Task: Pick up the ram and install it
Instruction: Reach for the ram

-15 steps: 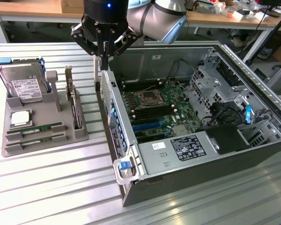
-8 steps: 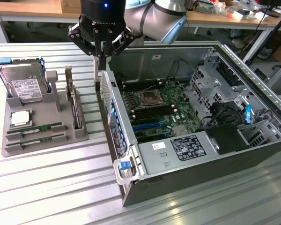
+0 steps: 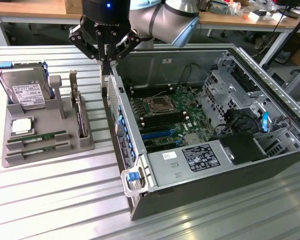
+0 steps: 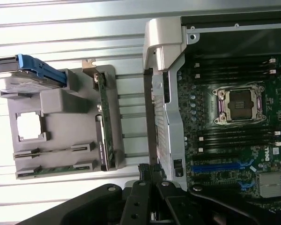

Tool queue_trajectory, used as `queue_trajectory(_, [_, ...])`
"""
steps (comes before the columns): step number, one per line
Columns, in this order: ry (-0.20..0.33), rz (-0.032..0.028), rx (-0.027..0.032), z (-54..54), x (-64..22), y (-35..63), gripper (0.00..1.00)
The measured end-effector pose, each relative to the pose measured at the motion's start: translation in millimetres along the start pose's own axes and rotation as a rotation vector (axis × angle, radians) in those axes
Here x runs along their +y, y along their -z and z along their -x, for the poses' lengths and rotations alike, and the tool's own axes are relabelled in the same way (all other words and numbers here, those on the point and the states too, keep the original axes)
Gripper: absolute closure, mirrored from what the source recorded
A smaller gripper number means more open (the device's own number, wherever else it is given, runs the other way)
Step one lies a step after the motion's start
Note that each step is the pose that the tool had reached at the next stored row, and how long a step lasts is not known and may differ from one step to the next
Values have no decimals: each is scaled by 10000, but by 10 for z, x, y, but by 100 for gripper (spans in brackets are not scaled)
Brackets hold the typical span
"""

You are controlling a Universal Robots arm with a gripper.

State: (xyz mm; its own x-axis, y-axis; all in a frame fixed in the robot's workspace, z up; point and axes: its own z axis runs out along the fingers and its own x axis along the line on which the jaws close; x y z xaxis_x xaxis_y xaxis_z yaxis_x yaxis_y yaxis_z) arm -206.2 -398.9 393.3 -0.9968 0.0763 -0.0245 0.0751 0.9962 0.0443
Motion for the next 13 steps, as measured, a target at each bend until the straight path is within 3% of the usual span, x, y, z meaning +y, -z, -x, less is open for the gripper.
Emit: queue_trajectory(13, [1,0,0,-123,-9,3,90])
